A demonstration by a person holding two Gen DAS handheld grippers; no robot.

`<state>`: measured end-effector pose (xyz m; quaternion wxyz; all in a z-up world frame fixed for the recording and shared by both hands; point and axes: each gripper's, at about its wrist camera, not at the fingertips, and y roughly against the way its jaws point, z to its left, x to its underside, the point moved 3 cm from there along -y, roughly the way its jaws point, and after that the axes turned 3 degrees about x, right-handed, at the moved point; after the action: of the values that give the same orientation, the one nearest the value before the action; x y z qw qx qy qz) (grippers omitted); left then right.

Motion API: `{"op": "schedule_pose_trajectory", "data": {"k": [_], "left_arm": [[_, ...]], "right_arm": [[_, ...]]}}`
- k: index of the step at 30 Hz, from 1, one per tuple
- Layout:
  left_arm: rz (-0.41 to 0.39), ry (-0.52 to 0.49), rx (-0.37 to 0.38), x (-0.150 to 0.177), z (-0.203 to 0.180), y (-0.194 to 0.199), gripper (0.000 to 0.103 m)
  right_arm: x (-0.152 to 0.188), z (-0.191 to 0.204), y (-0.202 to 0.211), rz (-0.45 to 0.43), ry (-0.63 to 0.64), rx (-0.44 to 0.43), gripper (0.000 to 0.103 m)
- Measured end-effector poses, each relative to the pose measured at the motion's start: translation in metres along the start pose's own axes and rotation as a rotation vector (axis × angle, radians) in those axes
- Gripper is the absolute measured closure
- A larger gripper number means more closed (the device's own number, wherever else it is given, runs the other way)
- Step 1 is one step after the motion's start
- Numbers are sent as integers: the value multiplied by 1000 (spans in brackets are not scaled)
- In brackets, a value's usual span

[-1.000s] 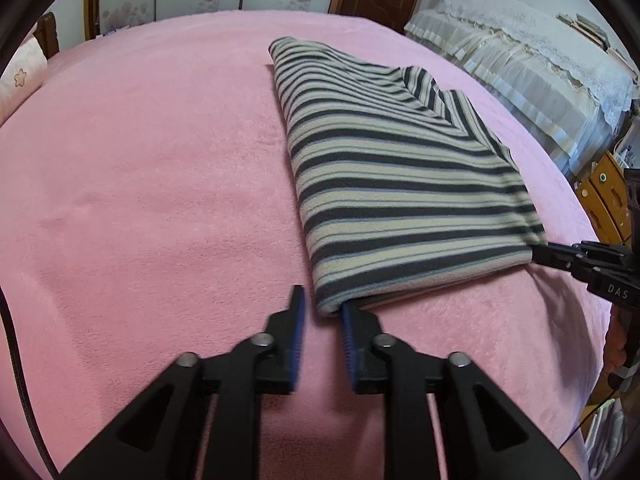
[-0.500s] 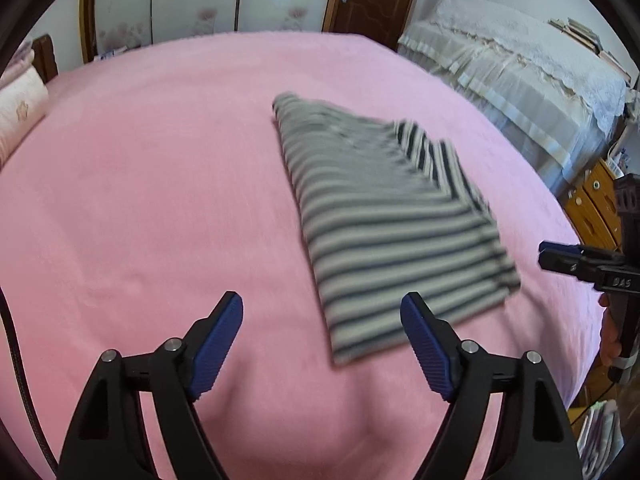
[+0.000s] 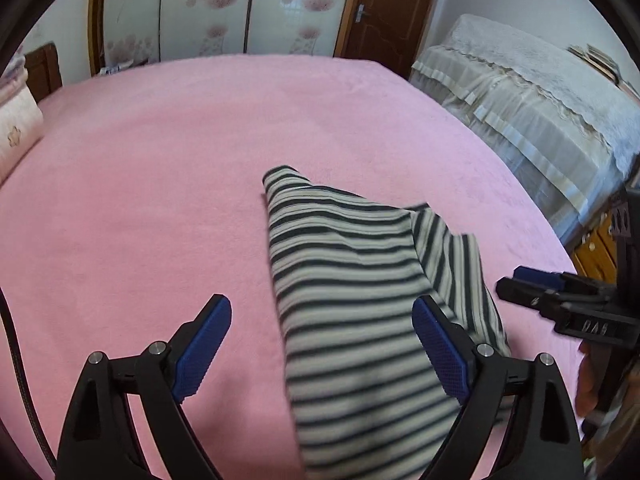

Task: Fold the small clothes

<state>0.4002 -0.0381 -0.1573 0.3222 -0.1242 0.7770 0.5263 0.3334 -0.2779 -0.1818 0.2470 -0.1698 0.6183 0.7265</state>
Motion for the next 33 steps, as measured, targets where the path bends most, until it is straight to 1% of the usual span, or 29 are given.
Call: {"op": "schedule_pose_trajectory", "data": {"k": [4, 9, 11, 13, 15, 17, 20, 25, 28, 31, 33], "left_arm": [[31, 2, -1, -7, -1, -36, 12], [79, -19, -54, -3, 4, -76, 12], [104, -16, -69, -1, 8, -89, 12], [130, -5, -75, 3, 14, -101, 12], [145, 11, -62, 7, 20, -109, 12], [150, 30, -40, 10, 25, -111, 11], [158, 63, -1, 12, 33, -116, 7], [179, 68, 56, 11, 42, -128, 4], [183, 53, 90, 8, 50, -136, 3], [181, 64, 118, 8, 56, -139, 2], [183, 67, 128, 6, 59, -143, 1]], "right_arm": [[-13, -2, -40, 51, -1, 18, 39], [-12, -17, -71, 89, -36, 47, 39], [-8, -26, -78, 105, -54, 32, 39], [-4, -35, -82, 117, -82, -11, 39], [0, -44, -84, 124, -122, -67, 39], [3, -51, -87, 132, -160, -122, 39], [7, -58, -90, 138, -189, -189, 39], [11, -64, -101, 170, -221, -285, 39], [12, -67, -109, 185, -237, -325, 37], [12, -70, -111, 189, -248, -355, 35], [11, -71, -112, 195, -241, -360, 35]]}}
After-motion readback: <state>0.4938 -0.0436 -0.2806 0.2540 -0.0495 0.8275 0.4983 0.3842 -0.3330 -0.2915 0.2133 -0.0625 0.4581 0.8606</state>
